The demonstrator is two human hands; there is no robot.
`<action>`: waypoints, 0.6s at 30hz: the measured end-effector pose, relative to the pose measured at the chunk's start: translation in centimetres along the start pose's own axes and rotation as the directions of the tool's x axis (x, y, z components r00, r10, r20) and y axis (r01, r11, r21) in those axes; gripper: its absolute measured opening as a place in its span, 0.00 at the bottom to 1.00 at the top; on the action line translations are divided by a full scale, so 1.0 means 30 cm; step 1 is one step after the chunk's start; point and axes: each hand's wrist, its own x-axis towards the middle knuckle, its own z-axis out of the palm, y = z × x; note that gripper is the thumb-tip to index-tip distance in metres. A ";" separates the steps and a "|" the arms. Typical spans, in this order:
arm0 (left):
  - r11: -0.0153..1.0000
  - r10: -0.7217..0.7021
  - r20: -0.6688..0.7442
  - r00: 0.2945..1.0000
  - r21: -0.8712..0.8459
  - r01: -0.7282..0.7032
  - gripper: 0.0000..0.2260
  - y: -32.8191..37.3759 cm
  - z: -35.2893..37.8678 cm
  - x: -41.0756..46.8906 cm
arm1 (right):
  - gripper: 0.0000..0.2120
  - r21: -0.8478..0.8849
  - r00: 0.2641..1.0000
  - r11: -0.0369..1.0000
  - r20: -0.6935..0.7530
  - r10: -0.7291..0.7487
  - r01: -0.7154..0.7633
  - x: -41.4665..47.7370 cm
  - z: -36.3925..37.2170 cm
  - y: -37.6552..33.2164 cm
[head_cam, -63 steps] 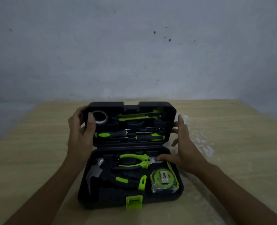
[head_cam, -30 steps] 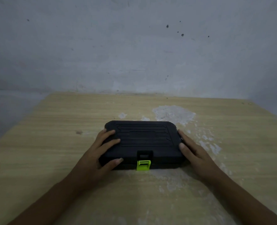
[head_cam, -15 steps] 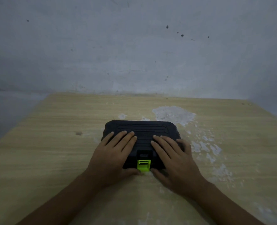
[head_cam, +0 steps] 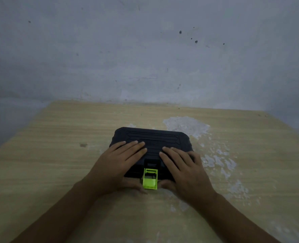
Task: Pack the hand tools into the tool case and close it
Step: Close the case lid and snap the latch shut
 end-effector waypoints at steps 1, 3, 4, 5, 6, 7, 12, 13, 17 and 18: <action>0.999 -0.018 -0.032 0.999 -0.029 0.017 0.38 0.006 0.001 -0.001 | 0.33 0.039 1.000 0.999 -0.002 0.017 -0.017 -0.004 -0.004 -0.004; 0.992 -0.082 -0.118 0.990 -0.102 0.070 0.29 0.022 0.005 0.000 | 0.28 0.126 0.997 0.989 -0.018 0.075 -0.072 -0.004 -0.012 -0.018; 0.988 -0.113 -0.158 0.981 -0.126 0.093 0.26 0.033 0.008 0.002 | 0.26 0.154 0.994 0.983 -0.031 0.104 -0.098 -0.004 -0.015 -0.027; 0.983 -0.141 -0.189 0.972 -0.145 0.114 0.24 0.041 0.013 0.004 | 0.25 0.173 0.991 0.978 -0.044 0.128 -0.118 -0.001 -0.018 -0.035; 0.978 -0.166 -0.210 0.964 -0.160 0.133 0.22 0.047 0.017 0.005 | 0.24 0.186 0.987 0.973 -0.055 0.149 -0.137 0.003 -0.021 -0.043; 0.973 -0.187 -0.218 0.958 -0.178 0.149 0.22 0.050 0.020 0.006 | 0.23 0.196 0.983 0.968 -0.060 0.171 -0.156 0.007 -0.023 -0.049; 0.964 -0.217 -0.196 0.956 -0.198 0.178 0.23 0.051 0.023 0.008 | 0.22 0.202 0.966 0.949 -0.050 0.255 -0.241 0.023 -0.031 -0.072; 0.964 -0.214 -0.181 0.960 -0.195 0.178 0.23 0.051 0.022 0.007 | 0.21 0.208 0.962 0.944 -0.038 0.269 -0.256 0.024 -0.034 -0.076; 0.952 -0.235 -0.119 0.965 -0.229 0.203 0.24 0.046 0.012 0.003 | 0.21 0.262 0.943 0.908 0.025 0.332 -0.327 0.031 -0.054 -0.086; 0.946 -0.246 -0.113 0.963 -0.243 0.213 0.24 0.045 0.010 0.003 | 0.21 0.273 0.942 0.903 0.043 0.332 -0.331 0.035 -0.058 -0.084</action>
